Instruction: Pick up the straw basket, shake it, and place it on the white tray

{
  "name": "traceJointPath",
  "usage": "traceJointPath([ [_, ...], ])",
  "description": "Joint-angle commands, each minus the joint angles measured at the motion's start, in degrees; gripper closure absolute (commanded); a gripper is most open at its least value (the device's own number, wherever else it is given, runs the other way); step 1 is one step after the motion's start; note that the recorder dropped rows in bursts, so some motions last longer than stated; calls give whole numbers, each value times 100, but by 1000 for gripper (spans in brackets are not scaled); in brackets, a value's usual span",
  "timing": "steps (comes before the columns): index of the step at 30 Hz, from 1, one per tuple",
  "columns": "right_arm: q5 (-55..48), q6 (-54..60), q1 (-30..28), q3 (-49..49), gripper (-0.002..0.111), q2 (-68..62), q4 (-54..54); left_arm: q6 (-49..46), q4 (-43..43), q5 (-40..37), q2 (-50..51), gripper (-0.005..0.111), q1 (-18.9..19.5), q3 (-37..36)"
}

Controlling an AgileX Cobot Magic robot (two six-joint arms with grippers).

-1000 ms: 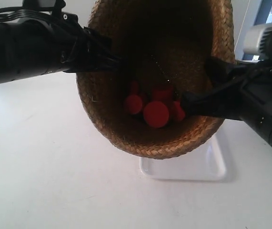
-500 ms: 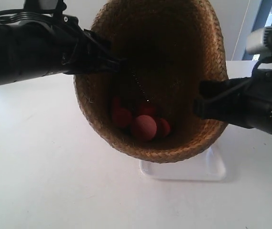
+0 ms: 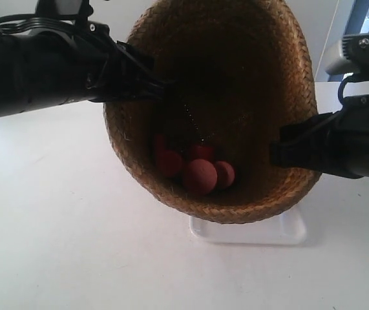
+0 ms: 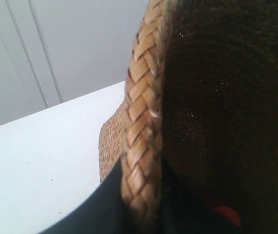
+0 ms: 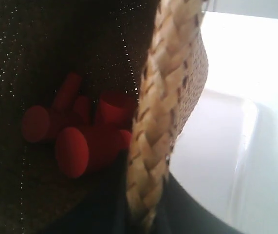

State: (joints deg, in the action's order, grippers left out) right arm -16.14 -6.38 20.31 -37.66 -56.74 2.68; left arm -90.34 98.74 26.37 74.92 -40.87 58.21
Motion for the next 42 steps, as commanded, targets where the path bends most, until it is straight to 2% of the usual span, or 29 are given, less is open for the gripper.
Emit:
traceJointPath([
  [1, -181, 156, -11, -29, 108, 7, -168, -110, 121, -239, -93, 107, -39, 58],
  [9, -181, 156, -11, -29, 108, 7, -168, -110, 55, -249, -93, 107, -39, 58],
  [10, -181, 156, -11, -29, 108, 7, -168, 52, -159, -268, -93, 107, -39, 58],
  [12, -181, 156, -11, -29, 108, 7, -168, 1279, -1036, -546, -93, 107, -39, 1],
  [14, -171, 156, -11, -29, 108, 7, -168, 2869, -2308, -1020, -93, 107, -39, -98],
  [18, -182, 156, -11, -29, 108, 7, -168, 6805, -6473, -2003, -93, 107, -39, -152],
  [20, -182, 156, -11, -29, 108, 7, -168, 8807, -8443, -2070, -93, 107, -39, -152],
  [22, -182, 156, -11, -29, 108, 7, -168, 10020, -9707, -2031, -69, 107, -39, -152],
  [24, -182, 156, -11, -29, 108, 7, -168, 10559, -9987, -1995, -69, 107, -39, -152],
  [30, -170, 156, -11, -29, 108, 7, -168, 10559, -9960, -2090, -60, 107, -26, -152],
  [37, -170, 156, -11, -29, 108, 7, -168, 9766, -9960, -1877, -60, 107, -26, -152],
  [42, -170, 156, -11, -29, 108, 7, -168, 10013, -9941, -1680, -60, 107, -26, -152],
])
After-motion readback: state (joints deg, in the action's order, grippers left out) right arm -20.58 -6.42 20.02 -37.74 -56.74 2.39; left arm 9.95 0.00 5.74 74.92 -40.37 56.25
